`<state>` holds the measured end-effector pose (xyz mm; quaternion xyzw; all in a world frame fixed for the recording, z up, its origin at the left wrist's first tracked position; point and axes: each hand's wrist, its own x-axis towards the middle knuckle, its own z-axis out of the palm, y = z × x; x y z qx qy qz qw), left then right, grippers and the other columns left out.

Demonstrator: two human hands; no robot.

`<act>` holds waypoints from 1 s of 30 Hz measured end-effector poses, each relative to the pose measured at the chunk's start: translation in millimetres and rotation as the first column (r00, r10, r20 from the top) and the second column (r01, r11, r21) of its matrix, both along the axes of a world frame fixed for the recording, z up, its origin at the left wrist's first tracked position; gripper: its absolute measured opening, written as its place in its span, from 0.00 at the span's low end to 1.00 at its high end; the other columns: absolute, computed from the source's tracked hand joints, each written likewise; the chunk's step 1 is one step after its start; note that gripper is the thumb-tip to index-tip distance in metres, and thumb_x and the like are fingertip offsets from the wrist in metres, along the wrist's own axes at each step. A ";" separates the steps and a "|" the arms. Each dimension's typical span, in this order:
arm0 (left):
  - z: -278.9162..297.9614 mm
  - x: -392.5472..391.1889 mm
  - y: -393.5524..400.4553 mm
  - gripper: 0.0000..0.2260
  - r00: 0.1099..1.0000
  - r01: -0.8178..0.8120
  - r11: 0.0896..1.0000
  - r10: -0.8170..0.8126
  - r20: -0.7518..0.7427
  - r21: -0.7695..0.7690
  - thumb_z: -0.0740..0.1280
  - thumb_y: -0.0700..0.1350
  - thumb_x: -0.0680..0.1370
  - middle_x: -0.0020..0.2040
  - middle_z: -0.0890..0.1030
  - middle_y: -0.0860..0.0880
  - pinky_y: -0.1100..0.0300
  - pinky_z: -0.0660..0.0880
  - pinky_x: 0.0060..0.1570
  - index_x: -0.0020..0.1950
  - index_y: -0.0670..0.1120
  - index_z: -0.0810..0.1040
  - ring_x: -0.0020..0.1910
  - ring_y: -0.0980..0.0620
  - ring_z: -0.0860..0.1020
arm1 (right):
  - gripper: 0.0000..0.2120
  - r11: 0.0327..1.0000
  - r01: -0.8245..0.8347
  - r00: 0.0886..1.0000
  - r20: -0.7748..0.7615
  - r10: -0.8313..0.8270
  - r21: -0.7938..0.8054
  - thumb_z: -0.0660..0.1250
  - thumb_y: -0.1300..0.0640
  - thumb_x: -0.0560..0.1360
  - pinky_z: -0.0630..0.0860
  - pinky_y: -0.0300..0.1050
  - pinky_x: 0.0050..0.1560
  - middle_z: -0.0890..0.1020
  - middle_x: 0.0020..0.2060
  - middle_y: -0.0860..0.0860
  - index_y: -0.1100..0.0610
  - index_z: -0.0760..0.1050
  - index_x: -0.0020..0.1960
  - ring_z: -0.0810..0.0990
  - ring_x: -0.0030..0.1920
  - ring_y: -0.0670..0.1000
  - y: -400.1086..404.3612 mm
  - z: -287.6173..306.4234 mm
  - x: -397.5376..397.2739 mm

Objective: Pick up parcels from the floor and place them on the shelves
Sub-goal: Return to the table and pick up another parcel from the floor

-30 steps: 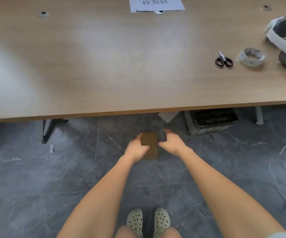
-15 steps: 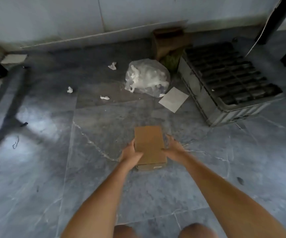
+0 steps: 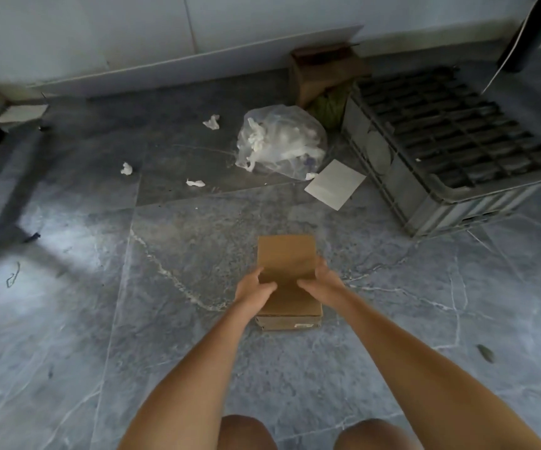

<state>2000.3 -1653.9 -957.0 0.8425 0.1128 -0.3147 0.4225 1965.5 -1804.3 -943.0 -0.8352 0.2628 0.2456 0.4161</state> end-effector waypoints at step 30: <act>524.9 -131.7 -61.7 0.27 0.992 -0.018 0.994 0.005 -0.127 -0.105 0.65 0.43 0.77 0.72 0.70 0.45 0.53 0.71 0.65 0.75 0.43 0.63 0.67 0.45 0.73 | 0.19 0.792 0.589 0.781 0.140 -0.609 0.159 0.62 0.58 0.79 0.67 0.51 0.68 0.67 0.66 0.60 0.54 0.66 0.69 0.69 0.67 0.59 -64.2 501.4 -180.7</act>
